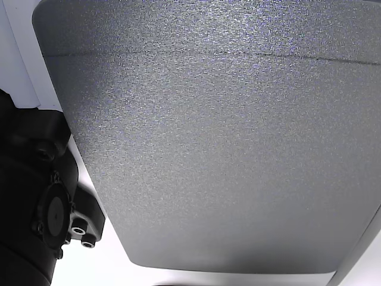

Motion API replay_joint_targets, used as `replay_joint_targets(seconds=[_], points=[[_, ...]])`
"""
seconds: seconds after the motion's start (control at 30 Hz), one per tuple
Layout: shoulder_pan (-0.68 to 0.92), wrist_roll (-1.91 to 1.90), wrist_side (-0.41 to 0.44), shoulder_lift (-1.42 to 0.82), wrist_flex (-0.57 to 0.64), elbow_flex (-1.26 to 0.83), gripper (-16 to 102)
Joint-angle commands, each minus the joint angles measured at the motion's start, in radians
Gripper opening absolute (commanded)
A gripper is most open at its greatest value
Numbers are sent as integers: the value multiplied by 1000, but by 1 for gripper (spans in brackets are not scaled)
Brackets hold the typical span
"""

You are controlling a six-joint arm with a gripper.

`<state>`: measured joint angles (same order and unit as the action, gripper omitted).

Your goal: Grab top frame and put it into gray box.

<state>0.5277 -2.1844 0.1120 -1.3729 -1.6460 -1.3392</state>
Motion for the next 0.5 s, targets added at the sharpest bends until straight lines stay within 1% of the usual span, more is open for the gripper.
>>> replay_joint_targets(seconds=[0.0, 0.47], points=[[-18, 2, -8, -28, -12, 21, -12], [-32, 20, -26, -14, -12, 14, -12]])
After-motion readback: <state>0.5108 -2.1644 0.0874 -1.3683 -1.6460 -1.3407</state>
